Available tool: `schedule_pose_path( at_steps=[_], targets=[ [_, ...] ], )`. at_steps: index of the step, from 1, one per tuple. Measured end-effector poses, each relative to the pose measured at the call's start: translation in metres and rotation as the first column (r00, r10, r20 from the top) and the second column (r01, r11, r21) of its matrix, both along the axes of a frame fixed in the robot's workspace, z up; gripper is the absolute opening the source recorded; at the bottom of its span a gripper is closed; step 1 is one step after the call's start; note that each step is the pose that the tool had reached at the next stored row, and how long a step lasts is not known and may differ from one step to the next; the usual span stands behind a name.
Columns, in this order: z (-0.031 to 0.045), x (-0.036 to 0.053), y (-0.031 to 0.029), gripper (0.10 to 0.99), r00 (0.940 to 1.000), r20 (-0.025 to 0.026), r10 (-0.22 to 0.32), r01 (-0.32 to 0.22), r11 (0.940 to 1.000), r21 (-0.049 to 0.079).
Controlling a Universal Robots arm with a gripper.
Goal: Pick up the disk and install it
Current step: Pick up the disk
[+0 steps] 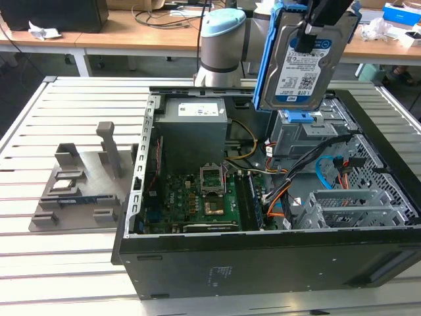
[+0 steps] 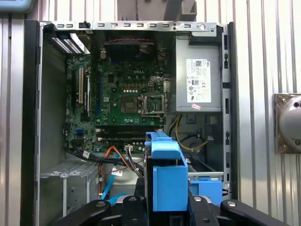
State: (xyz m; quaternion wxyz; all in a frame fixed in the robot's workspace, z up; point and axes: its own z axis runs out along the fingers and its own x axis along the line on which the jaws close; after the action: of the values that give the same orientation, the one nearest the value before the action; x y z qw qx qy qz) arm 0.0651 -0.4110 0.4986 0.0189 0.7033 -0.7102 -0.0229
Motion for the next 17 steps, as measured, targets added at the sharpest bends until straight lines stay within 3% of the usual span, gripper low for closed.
schedule_pose_path(
  at_steps=[7, 12, 14, 17],
  targets=[
    [-0.0008, 0.0000, -0.0212, 0.361, 1.0000, 0.0000, 0.000, 0.000, 1.0000, 0.000],
    [-0.0017, 0.0000, -0.0427, 0.361, 1.0000, 0.0000, 0.000, 0.000, 1.0000, -0.002],
    [-0.0020, 0.0000, -0.0480, 0.361, 1.0000, 0.0000, 0.000, 0.000, 1.0000, -0.002],
    [-0.0026, 0.0000, -0.0623, 0.361, 1.0000, 0.0000, 0.000, 0.000, 1.0000, -0.003]
  ],
)
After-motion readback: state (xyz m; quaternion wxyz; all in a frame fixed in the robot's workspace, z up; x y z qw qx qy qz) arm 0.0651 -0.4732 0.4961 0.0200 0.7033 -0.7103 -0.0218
